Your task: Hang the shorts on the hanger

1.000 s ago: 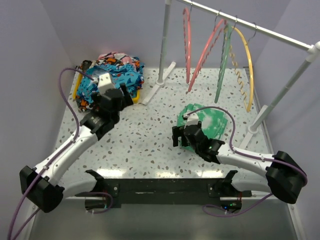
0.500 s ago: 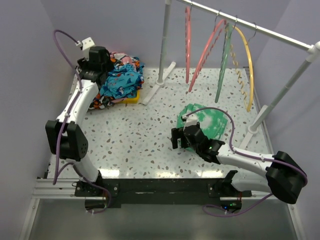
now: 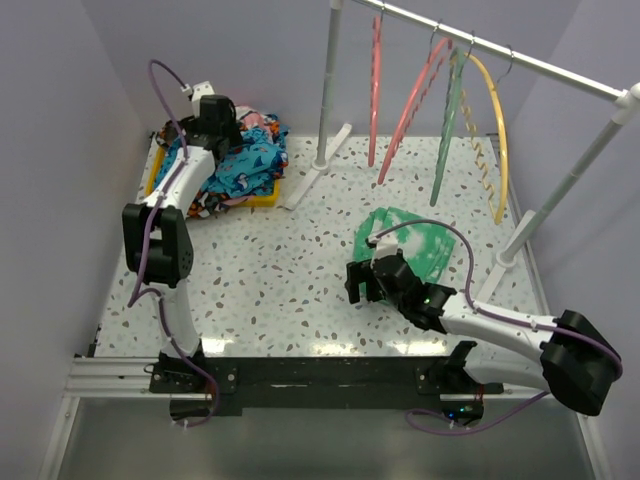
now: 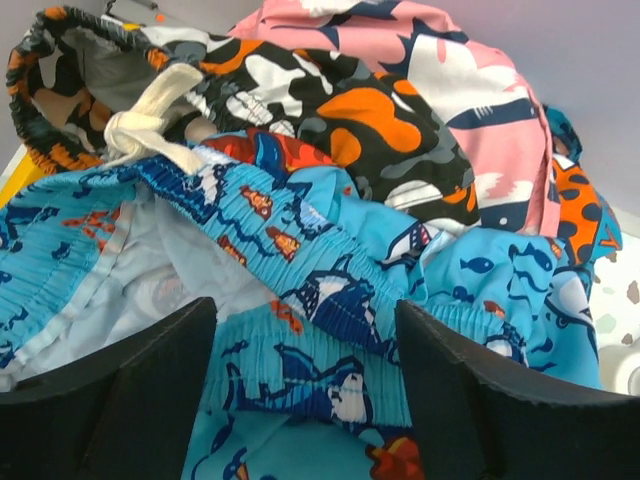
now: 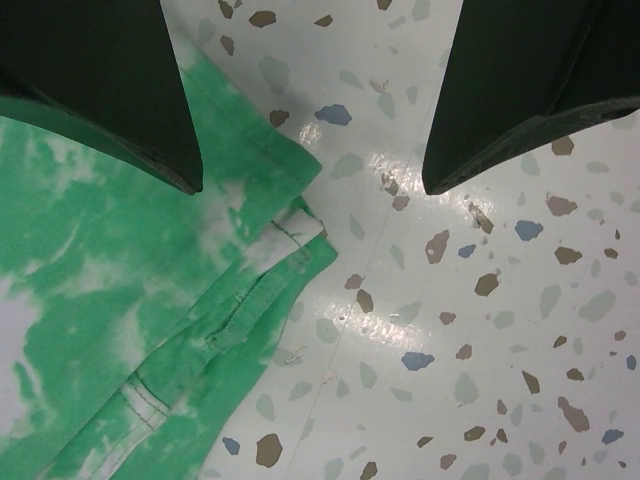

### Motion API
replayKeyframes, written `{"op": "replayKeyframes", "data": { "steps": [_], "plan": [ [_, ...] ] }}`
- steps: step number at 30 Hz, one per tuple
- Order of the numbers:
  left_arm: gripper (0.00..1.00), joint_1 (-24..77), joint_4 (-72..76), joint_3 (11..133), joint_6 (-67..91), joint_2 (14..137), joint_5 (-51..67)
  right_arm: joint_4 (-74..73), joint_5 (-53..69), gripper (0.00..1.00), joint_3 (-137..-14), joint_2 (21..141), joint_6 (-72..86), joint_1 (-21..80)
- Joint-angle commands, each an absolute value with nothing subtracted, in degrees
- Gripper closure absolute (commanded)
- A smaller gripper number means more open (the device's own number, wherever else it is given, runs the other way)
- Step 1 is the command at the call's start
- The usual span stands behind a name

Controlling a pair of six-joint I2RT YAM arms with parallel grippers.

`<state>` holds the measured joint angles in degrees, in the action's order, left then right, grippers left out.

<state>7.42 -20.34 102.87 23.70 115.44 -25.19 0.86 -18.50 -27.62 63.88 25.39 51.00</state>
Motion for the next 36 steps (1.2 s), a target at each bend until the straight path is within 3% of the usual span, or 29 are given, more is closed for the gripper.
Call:
{"op": "replayKeyframes", "data": {
  "steps": [1,14,17,19,20,24,28,30,33,34,36],
  "plan": [
    [0.29,6.07,-11.96,104.85,20.04,116.01,-23.47,1.06,-19.16,0.05,-26.72,62.23,24.7,51.24],
    [0.63,4.31,-8.09,105.73,19.07,118.39,-20.92,0.26,-19.69,0.05,-26.81,63.01,24.96,51.24],
    [0.66,3.96,-8.52,105.73,18.98,117.78,-20.65,0.53,-19.42,0.05,-27.24,64.16,24.96,51.24],
    [0.58,3.96,-9.75,105.3,19.86,117.25,-20.92,0.79,-18.99,0.05,-27.77,64.77,24.7,51.24],
    [0.48,3.96,-9.76,104.6,20.39,116.46,-21.0,0.88,-18.9,0.05,-28.03,65.65,24.61,51.15],
    [0.41,3.69,-6.77,100.37,21.36,115.57,-21.27,1.14,-18.55,0.06,-29.26,67.06,24.61,51.24],
    [0.43,2.99,-6.86,101.25,22.23,116.81,-21.62,0.97,-18.46,0.07,-29.44,67.5,25.14,51.24],
    [0.49,2.55,-4.94,100.81,22.41,116.81,-20.4,0.7,-18.72,0.08,-29.79,67.59,25.31,51.24],
    [0.67,2.02,-2.82,100.9,21.45,116.28,-19.25,0.35,-18.46,0.09,-30.06,67.41,25.58,51.15],
    [0.79,1.85,-2.64,100.99,21.18,115.93,-19.07,0.26,-18.46,0.09,-30.06,67.41,25.66,51.24],
    [0.93,1.41,-1.94,100.73,19.87,113.39,-18.11,0.18,-18.28,0.1,-30.5,67.5,25.66,51.24]
  ]
}}
